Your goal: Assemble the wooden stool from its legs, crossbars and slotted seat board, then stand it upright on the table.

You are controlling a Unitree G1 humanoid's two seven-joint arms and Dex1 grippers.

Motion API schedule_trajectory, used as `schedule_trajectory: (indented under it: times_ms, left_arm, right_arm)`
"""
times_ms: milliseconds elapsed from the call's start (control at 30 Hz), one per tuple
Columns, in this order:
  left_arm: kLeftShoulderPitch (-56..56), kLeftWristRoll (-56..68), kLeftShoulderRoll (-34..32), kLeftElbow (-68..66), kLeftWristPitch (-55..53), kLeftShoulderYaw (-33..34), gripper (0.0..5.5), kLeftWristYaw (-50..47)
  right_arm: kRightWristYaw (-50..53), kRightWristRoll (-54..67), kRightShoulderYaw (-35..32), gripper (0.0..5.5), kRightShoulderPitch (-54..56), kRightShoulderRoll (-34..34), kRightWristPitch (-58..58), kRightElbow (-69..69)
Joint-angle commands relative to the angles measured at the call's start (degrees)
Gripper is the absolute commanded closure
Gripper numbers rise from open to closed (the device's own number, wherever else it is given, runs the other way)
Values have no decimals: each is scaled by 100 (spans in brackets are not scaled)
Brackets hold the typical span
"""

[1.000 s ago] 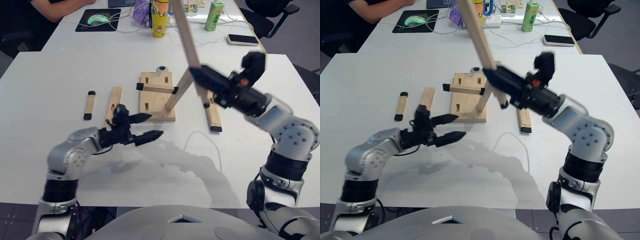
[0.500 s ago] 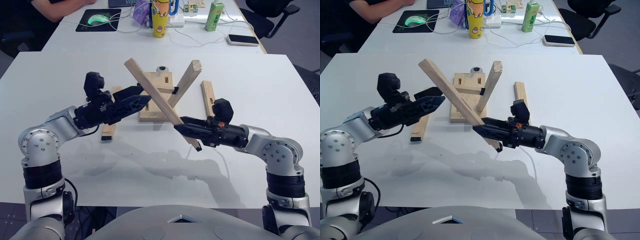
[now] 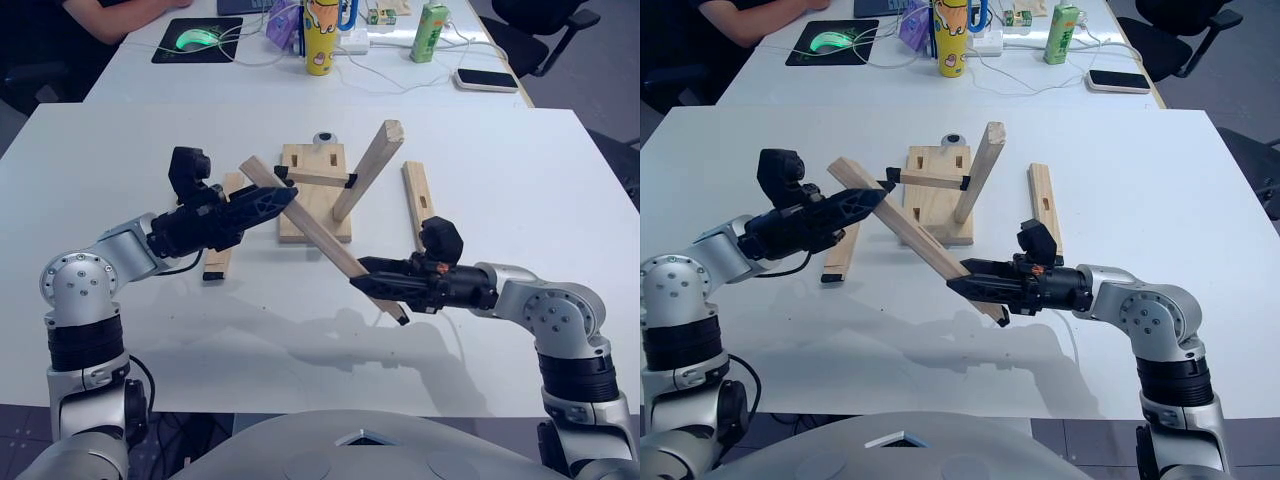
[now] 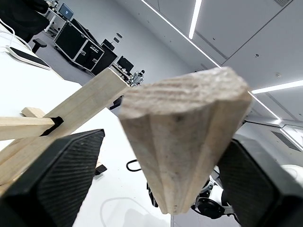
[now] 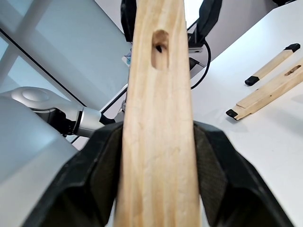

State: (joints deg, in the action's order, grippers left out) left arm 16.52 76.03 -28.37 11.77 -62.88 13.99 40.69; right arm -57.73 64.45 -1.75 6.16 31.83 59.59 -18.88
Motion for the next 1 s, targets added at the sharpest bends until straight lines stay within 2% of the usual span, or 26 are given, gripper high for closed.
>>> schedule_trajectory:
  times_ms: [33, 300, 500, 533, 700, 767, 900, 1000]
  left_arm:
    - [50, 33, -115, 8, -76, -40, 216, 30]
    - [-22, -353, -216, -23, -19, -331, 341, 206]
    - [-161, -835, -332, 23, 179, -608, 342, 364]
    - [-208, -891, -339, 24, 225, -627, 342, 392]
    - [-257, -1287, -503, -127, 546, -581, 342, 525]
    - [-227, -1301, -545, -173, 586, -449, 345, 554]
    - [-358, -1486, -803, -216, 744, -29, 348, 602]
    - [-225, -1503, -1089, -292, 730, 195, 348, 695]
  right_arm:
    - [-11, 27, 5, 343, 21, 9, -44, -69]
    - [-71, -210, 58, 343, 35, 26, -220, -49]
    - [-137, -459, 111, 343, -11, 49, -395, -34]
    - [-118, -423, 92, 306, 4, 29, -344, 17]
    - [-367, -630, -43, 227, -91, 236, -545, 170]
    - [-344, -841, -169, 224, -100, 309, -758, 399]
    - [368, -2602, 341, 224, 81, 267, -2058, 874]
    - [1329, -4405, 1173, 224, 261, 124, -3201, 735]
